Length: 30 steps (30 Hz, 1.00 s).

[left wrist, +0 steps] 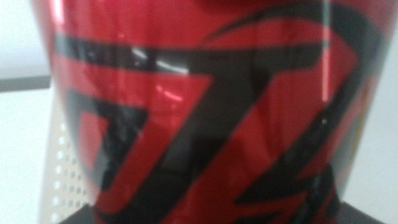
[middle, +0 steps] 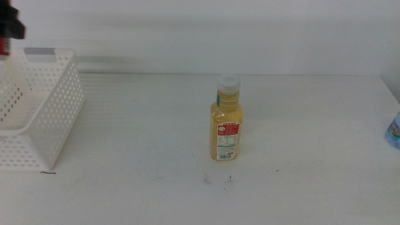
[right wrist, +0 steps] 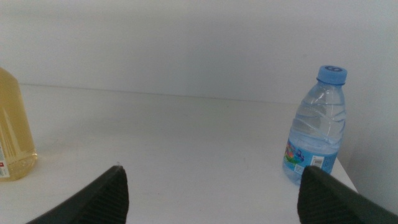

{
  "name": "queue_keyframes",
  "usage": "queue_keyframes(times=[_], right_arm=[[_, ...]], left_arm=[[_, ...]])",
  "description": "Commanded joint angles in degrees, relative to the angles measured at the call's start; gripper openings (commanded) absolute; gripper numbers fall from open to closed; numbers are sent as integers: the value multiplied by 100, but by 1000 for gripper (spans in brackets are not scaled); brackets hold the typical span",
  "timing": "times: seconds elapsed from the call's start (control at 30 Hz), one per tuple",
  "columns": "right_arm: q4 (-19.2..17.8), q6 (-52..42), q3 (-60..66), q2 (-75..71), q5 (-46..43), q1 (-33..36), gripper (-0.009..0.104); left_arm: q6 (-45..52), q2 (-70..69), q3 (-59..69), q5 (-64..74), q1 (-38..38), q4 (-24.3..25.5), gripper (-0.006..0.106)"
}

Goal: Use arms to grab the bottles and put them into the dustbin to the left of the table.

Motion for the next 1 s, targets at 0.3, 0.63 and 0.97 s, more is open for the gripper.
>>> queue_keyframes(times=[0.3, 0.63, 0.97], right_arm=[[-29, -32, 18, -25, -75, -58, 93], [-29, -32, 18, -25, -75, -58, 93], [-29, -32, 18, -25, -75, -58, 93]], left_arm=[[284, 1719, -1300, 1103, 427, 322, 16], [246, 2731, -1300, 732, 427, 617, 17], [246, 3151, -1300, 755, 427, 919, 27]])
